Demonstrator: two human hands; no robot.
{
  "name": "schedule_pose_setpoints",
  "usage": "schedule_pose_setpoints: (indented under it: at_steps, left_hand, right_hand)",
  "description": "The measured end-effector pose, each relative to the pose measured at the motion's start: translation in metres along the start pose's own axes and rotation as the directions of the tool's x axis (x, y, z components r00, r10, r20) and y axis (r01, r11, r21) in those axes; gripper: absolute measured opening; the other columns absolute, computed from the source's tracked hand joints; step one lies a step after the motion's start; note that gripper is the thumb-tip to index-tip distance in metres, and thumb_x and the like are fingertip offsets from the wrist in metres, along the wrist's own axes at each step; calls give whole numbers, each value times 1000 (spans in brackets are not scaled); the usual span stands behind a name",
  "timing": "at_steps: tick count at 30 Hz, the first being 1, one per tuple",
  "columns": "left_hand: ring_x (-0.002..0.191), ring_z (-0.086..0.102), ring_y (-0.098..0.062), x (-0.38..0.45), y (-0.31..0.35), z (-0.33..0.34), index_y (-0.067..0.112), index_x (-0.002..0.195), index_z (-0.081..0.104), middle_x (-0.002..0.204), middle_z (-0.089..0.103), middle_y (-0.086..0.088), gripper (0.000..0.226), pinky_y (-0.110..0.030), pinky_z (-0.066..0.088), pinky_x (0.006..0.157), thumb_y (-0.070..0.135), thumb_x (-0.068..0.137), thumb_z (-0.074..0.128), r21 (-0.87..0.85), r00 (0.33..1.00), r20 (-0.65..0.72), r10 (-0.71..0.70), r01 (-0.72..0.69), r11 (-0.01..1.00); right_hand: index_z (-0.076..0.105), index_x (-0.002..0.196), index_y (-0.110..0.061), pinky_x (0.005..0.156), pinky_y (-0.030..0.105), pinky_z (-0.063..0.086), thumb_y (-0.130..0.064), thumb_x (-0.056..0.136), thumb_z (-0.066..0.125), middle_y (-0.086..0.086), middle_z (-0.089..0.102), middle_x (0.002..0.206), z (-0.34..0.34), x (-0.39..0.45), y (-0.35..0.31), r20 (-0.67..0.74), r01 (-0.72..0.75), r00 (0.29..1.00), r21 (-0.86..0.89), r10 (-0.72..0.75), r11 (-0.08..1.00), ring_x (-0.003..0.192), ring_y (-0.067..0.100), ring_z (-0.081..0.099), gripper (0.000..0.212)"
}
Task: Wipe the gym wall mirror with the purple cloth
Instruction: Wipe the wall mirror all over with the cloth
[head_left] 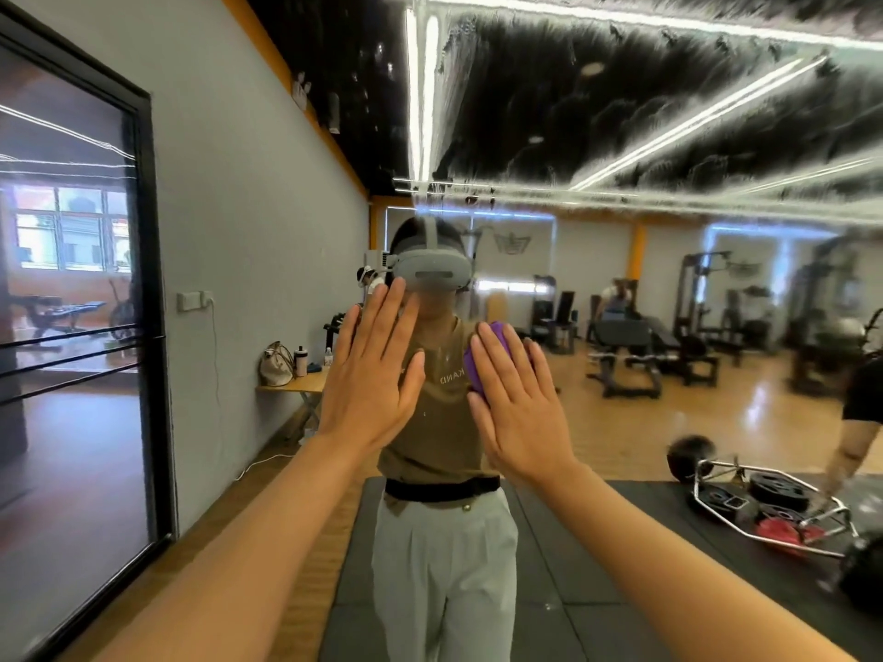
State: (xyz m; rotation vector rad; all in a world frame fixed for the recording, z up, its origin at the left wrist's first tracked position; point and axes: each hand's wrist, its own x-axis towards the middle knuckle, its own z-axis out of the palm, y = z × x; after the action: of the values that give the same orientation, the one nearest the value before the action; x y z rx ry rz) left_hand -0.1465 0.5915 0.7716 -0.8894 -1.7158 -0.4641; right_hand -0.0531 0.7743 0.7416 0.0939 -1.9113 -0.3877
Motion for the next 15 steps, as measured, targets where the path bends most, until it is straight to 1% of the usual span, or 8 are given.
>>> schedule_pose_setpoints:
  at_steps: [3,7,9,12,13,15]
  left_hand:
    - [156,7,-20,-1,-6,-5,11,161,16,169,9,-6,64,-37,1,127,34,104,32,-1,1000,24,20,-20,1000]
    - [156,10,-19,0,-20,-13,10,160,21,168,15,-7,63,-32,1,126,36,104,33,67,993,25,116,-117,991]
    - [156,10,-19,2,-25,-15,10,160,21,168,15,-7,63,-32,0,126,37,104,33,104,988,21,151,-152,983]
    - [155,12,-20,-3,-31,-12,12,160,20,168,16,-7,60,-35,3,127,38,106,28,139,990,-13,143,-140,980]
    - [155,13,-21,-5,-33,-9,12,160,19,168,17,-8,58,-36,4,127,38,108,24,160,990,-27,138,-132,978]
    - [155,14,-22,-8,-36,-4,12,160,18,168,17,-9,58,-38,5,127,39,109,18,192,990,-38,133,-124,974]
  right_hand:
    - [22,159,-6,127,43,4,-35,107,26,11,17,167,-11,41,5,-27,-34,999,28,35,999,155,28,12,60]
    - [19,159,-6,126,46,6,-35,106,23,12,17,167,-23,123,10,-89,-106,989,94,114,990,155,29,12,60]
    - [19,159,-6,126,47,6,-35,106,20,12,17,167,-26,150,12,-116,-139,981,123,153,983,155,29,11,61]
    - [19,159,-6,127,47,5,-34,106,22,12,17,167,-23,154,6,-165,-170,968,133,190,977,155,29,10,60]
    - [18,159,-6,127,46,5,-33,106,24,11,16,168,-21,145,2,-169,-163,968,130,184,978,156,28,9,59]
    - [15,160,-8,127,47,6,-35,107,24,8,10,169,-11,113,-11,-132,-120,982,113,135,986,156,26,6,60]
